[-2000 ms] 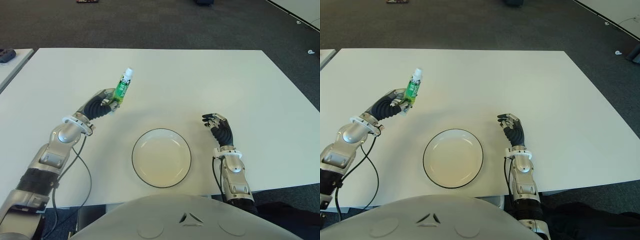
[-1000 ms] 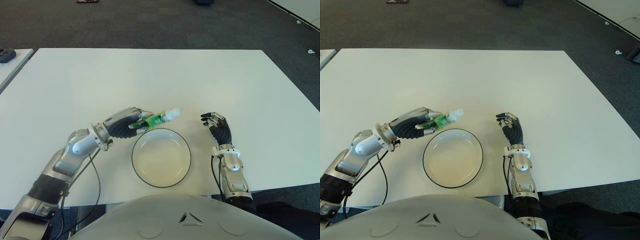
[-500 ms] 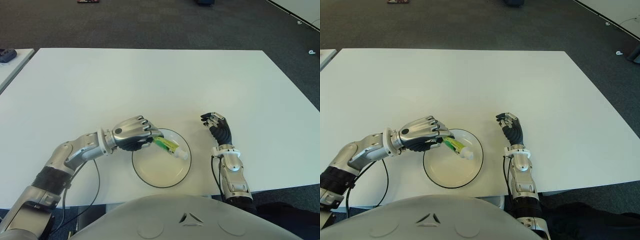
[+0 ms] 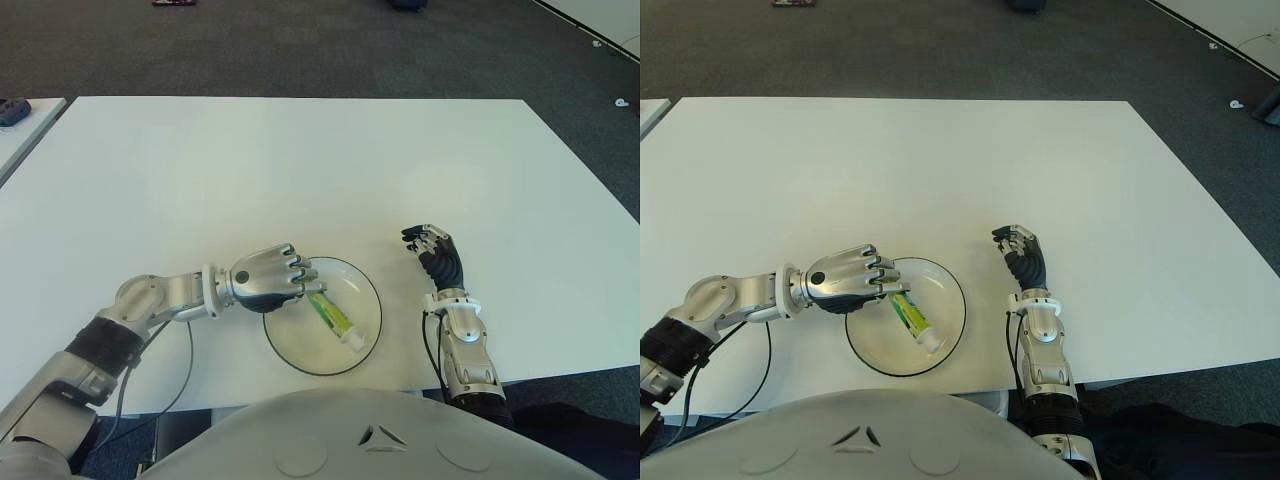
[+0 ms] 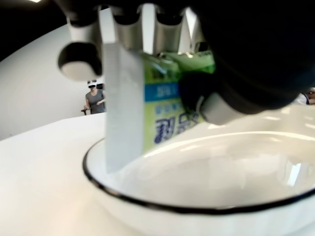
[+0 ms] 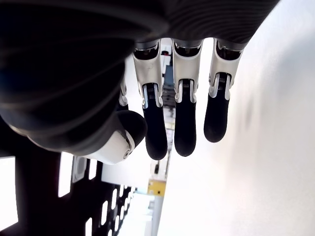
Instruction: Put the toothpaste on the table into the plate.
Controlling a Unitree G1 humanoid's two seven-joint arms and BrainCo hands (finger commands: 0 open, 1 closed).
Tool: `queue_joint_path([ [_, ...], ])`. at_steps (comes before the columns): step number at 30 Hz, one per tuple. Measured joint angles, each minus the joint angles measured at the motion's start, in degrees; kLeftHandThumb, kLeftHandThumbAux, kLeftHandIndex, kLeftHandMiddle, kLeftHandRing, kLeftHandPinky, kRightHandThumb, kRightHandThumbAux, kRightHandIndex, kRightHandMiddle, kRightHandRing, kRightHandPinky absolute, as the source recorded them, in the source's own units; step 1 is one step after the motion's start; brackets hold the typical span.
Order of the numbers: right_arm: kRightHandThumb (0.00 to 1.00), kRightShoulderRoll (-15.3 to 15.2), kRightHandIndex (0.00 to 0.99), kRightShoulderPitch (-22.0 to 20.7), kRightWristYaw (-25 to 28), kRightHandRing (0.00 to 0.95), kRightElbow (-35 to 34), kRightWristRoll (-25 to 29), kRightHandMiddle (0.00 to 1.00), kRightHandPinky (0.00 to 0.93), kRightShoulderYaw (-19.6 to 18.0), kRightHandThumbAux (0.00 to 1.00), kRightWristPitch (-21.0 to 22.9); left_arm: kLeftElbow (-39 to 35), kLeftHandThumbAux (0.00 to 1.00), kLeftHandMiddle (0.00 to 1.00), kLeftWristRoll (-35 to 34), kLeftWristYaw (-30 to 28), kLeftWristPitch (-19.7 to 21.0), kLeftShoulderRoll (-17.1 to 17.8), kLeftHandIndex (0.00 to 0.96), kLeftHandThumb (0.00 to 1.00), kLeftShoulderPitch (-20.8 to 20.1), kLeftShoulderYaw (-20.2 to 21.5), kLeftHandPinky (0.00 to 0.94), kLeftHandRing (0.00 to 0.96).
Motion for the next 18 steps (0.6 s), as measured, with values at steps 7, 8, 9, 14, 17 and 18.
queue_joint_path([
  [7,0.689,0.0,0.417,0.0,0.0,0.385,0.0,0.0,0.413,0.397,0.0,0.735,0.0,0.5,0.71,0.84,0.2,1.9,2.9,1.1,0.442,0.708,-0.6,-2.3,0.796,0.83],
  [8,0.689,0.0,0.417,0.0,0.0,0.385,0.0,0.0,0.412,0.396,0.0,0.735,0.0,0.4,0.709,0.823,-0.2,1.6,3.0,1.2,0.441,0.707,-0.6,-2.4,0.767,0.809],
  [9,0.689,0.0,0.417,0.0,0.0,0.385,0.0,0.0,0.411,0.396,0.0,0.735,0.0,0.4,0.709,0.799,-1.0,0.7,3.0,1.3,0.44,0.705,-0.6,-2.4,0.724,0.778],
  [14,0.689,0.0,0.418,0.0,0.0,0.383,0.0,0.0,0.41,0.394,-0.1,0.735,0.0,-0.8,0.695,0.361,-5.0,-4.1,3.6,1.8,0.234,0.434,-0.6,-2.2,0.343,0.349],
  [17,0.69,-0.1,0.419,0.0,0.0,0.384,0.0,0.0,0.412,0.394,-0.1,0.734,0.0,-3.1,0.666,0.118,-6.5,-7.6,5.0,2.3,0.076,0.228,-0.2,-1.7,0.118,0.114],
  [18,0.69,-0.1,0.42,0.0,0.0,0.384,0.0,0.0,0.413,0.391,-0.1,0.733,0.0,-4.0,0.633,0.075,-6.7,-8.4,5.9,2.4,0.049,0.194,0.0,-1.5,0.075,0.073],
])
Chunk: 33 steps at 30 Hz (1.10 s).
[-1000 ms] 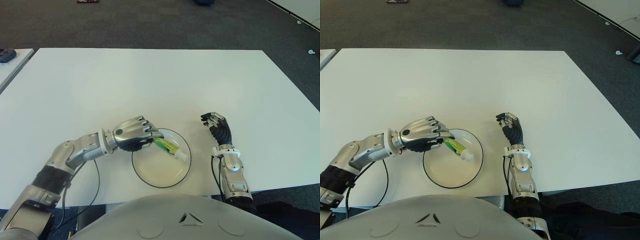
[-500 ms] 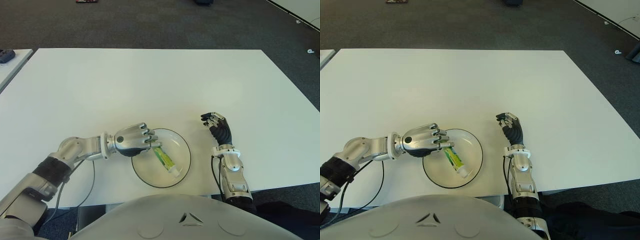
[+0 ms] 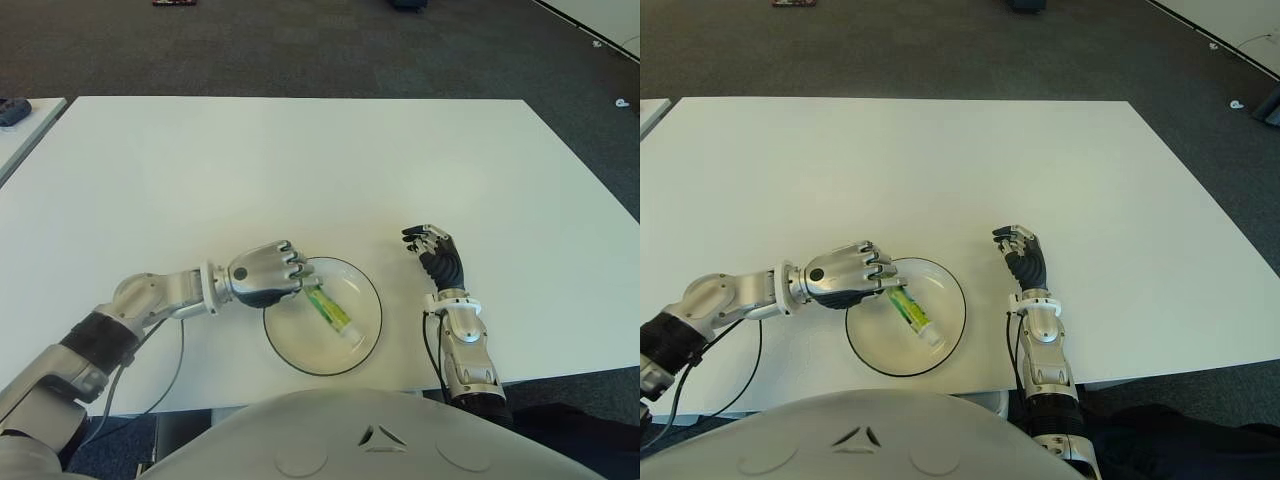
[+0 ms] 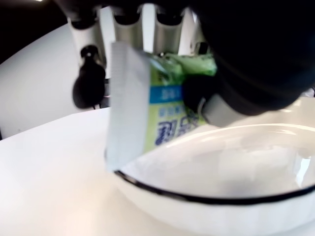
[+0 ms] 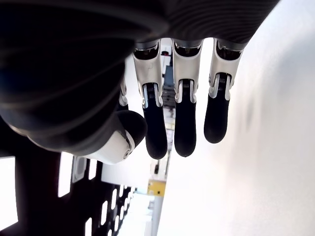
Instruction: Put the toothpaste on the table into the plate.
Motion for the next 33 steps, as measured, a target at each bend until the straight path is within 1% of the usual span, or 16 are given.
queue_joint_path([
  [2,0.69,0.0,0.42,0.0,0.0,0.384,0.0,0.0,0.414,0.389,0.0,0.733,0.0,-1.2,0.605,0.038,0.0,-0.8,1.7,0.0,0.025,0.165,0.5,0.4,0.038,0.037],
  [4,0.691,0.0,0.421,0.0,0.0,0.384,0.0,0.0,0.417,0.387,0.0,0.733,0.0,-2.3,0.527,0.015,0.0,-1.5,3.7,0.0,0.01,0.176,1.1,0.8,0.015,0.015],
  [8,0.692,0.0,0.422,0.0,0.0,0.382,0.1,0.0,0.419,0.381,0.0,0.733,0.0,-3.6,0.439,0.003,0.0,-1.5,7.7,0.0,0.002,0.198,2.8,2.0,0.003,0.003],
  [12,0.692,0.0,0.423,0.0,0.0,0.381,0.1,0.0,0.423,0.379,-0.1,0.733,0.0,-3.8,0.367,0.0,-0.1,-0.7,10.3,-0.5,0.0,0.22,3.7,2.4,0.0,0.0],
  [17,0.691,0.0,0.423,0.0,0.1,0.375,0.1,0.1,0.423,0.359,-0.1,0.733,0.0,-3.8,0.293,0.0,-1.2,1.5,11.7,-1.4,0.0,0.246,4.9,2.6,0.0,0.0],
  [20,0.691,0.0,0.423,0.0,0.1,0.373,0.1,0.2,0.421,0.364,-0.1,0.734,0.0,-3.9,0.271,0.0,-1.2,1.9,12.1,-1.7,0.0,0.253,5.0,2.6,0.0,0.0],
  [26,0.691,0.0,0.423,0.0,0.2,0.374,0.1,0.1,0.416,0.377,-0.1,0.734,0.0,-3.9,0.241,0.0,-2.1,2.0,12.4,-1.7,0.0,0.261,5.0,2.6,0.0,0.0],
  [33,0.691,0.0,0.423,0.0,0.3,0.375,0.1,0.1,0.418,0.371,-0.1,0.733,0.0,-4.1,0.212,0.0,-3.8,1.9,12.4,-1.7,0.0,0.278,4.9,3.1,0.0,0.0],
])
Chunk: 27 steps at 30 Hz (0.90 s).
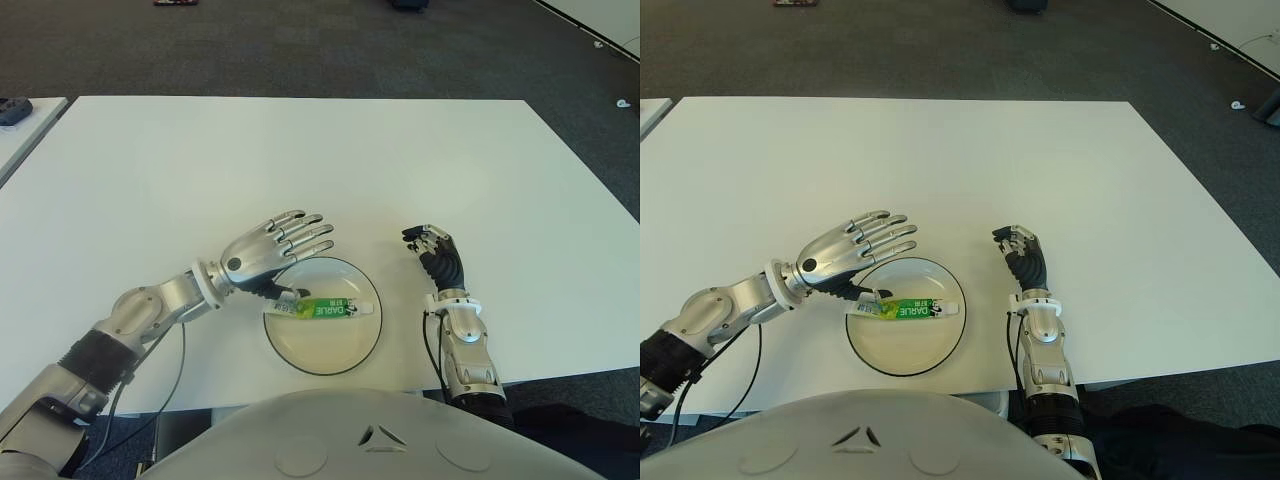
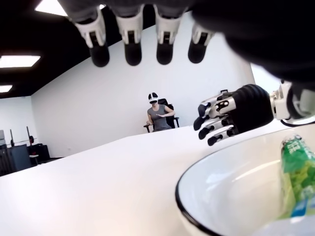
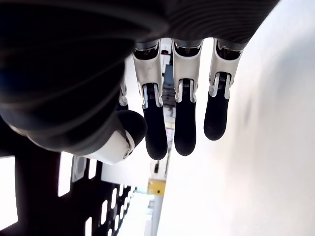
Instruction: Put the toothpaste on the table into the plate.
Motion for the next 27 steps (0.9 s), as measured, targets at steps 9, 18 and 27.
queue_joint_path([
  [9,0.691,0.0,0.422,0.0,0.0,0.38,-0.3,0.0,0.418,0.387,0.1,0.733,0.0,0.7,0.222,0.0,-10.9,-1.8,-0.5,-2.7,0.0,0.285,-0.1,3.5,0.0,0.0],
  [18,0.693,0.0,0.42,0.1,0.0,0.378,-0.4,-0.1,0.407,0.389,0.0,0.733,0.0,3.6,0.377,0.0,-32.2,-7.8,-4.6,-7.2,0.0,0.232,-0.1,5.7,0.059,0.0],
  [27,0.691,0.0,0.417,0.1,0.0,0.387,-0.4,-0.1,0.407,0.411,0.0,0.734,0.0,5.9,0.645,0.186,-52.2,-16.2,-3.7,-12.9,0.221,0.317,0.0,9.5,0.283,0.187],
])
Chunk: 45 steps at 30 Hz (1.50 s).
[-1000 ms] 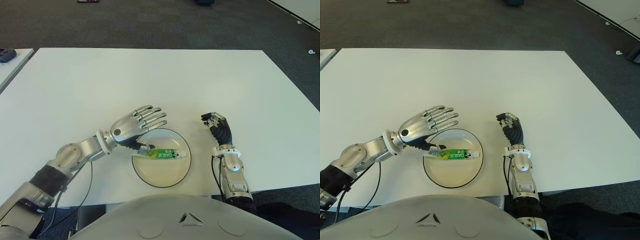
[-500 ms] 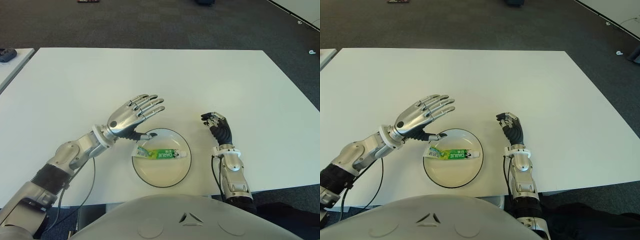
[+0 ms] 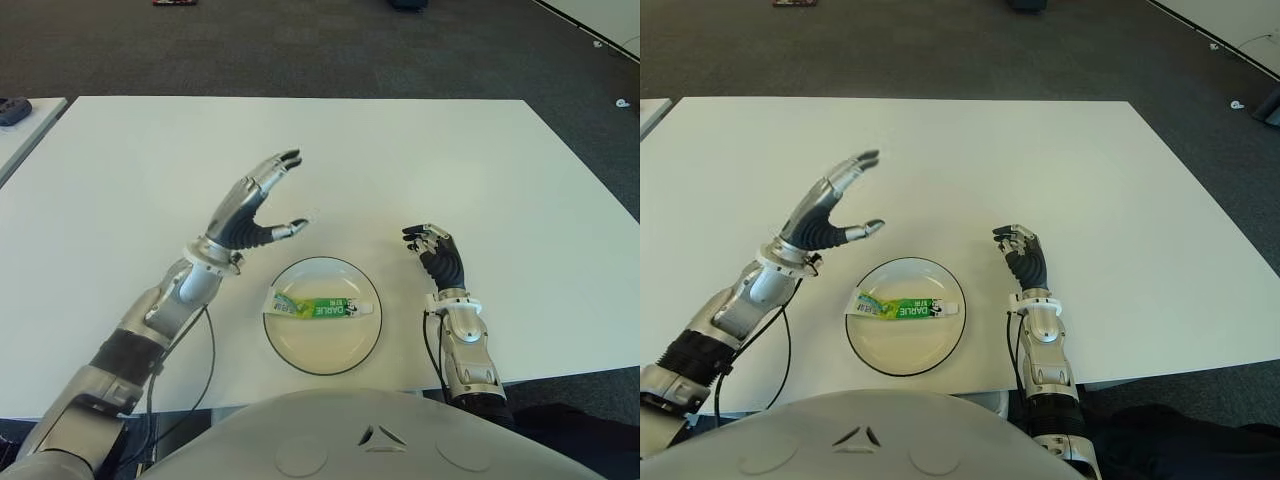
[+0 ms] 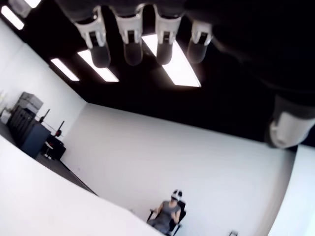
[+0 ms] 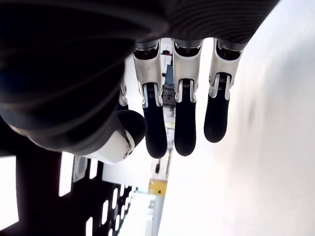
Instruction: Put the toothpaste on the table into the plate.
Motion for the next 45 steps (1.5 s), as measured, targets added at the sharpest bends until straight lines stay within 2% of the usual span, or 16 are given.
queue_joint_path([
  [6,0.691,-0.1,0.418,0.0,0.0,0.387,0.0,0.0,0.414,0.391,-0.1,0.734,0.0,4.9,0.752,0.338,-13.8,-6.9,0.4,-3.5,0.324,0.348,0.4,4.4,0.428,0.355],
  [10,0.692,-0.2,0.42,-0.1,0.2,0.382,0.4,0.0,0.415,0.379,-0.2,0.733,0.0,8.8,0.773,0.386,-23.3,-11.6,2.6,-7.1,0.346,0.319,1.2,8.5,0.457,0.403],
  [14,0.688,-0.2,0.42,-0.4,0.5,0.375,1.5,0.1,0.417,0.37,-0.3,0.735,-0.2,11.5,0.78,0.443,-30.2,-15.2,5.9,-11.4,0.385,0.186,2.6,12.5,0.474,0.447],
  [16,0.685,-0.2,0.417,-0.5,0.6,0.38,2.2,0.2,0.423,0.382,-0.3,0.738,-0.2,11.9,0.775,0.473,-31.3,-16.0,6.9,-13.3,0.409,0.131,3.2,13.7,0.482,0.465],
  [22,0.677,0.0,0.409,-1.5,0.7,0.402,3.1,0.2,0.436,0.408,-0.2,0.743,-0.3,12.9,0.755,0.527,-31.6,-16.7,7.8,-17.1,0.46,0.063,3.6,16.5,0.502,0.498],
  [31,0.671,0.6,0.405,-2.3,0.0,0.424,4.8,0.1,0.446,0.421,-0.2,0.743,-0.3,17.8,0.774,0.548,-29.2,-16.1,6.7,-21.9,0.504,0.042,2.4,20.1,0.499,0.509],
  [32,0.543,0.7,0.383,-2.4,0.0,0.424,5.0,0.1,0.444,0.417,-0.2,0.757,-0.3,18.4,0.776,0.546,-28.8,-16.1,6.7,-22.3,0.502,0.044,2.3,20.5,0.496,0.507],
  [33,0.347,0.8,0.35,-2.5,-0.1,0.423,5.1,0.1,0.441,0.412,-0.2,0.782,-0.3,18.8,0.777,0.542,-28.5,-15.9,6.7,-22.6,0.5,0.047,2.2,20.7,0.493,0.505],
  [34,0.222,0.9,0.331,-2.7,-0.1,0.42,5.3,0.1,0.438,0.405,-0.2,0.793,-0.3,19.2,0.778,0.538,-28.1,-15.7,6.7,-22.9,0.497,0.052,2.1,21.0,0.49,0.503],
  [35,0.142,0.9,0.321,-2.9,-0.2,0.417,5.5,0.1,0.435,0.399,-0.2,0.797,-0.3,19.7,0.781,0.535,-27.7,-15.4,6.6,-23.1,0.497,0.057,1.9,21.3,0.491,0.502],
  [38,0.046,1.1,0.311,-3.4,-0.3,0.41,5.8,0.1,0.427,0.39,-0.1,0.795,-0.3,21.1,0.792,0.532,-26.9,-15.2,6.5,-23.7,0.499,0.065,1.8,22.1,0.498,0.505],
  [45,0.003,1.6,0.316,-3.8,-0.8,0.403,5.9,0.0,0.417,0.398,0.3,0.775,-0.3,23.1,0.829,0.52,-24.9,-14.1,6.0,-24.7,0.469,0.079,1.8,23.5,0.483,0.501],
])
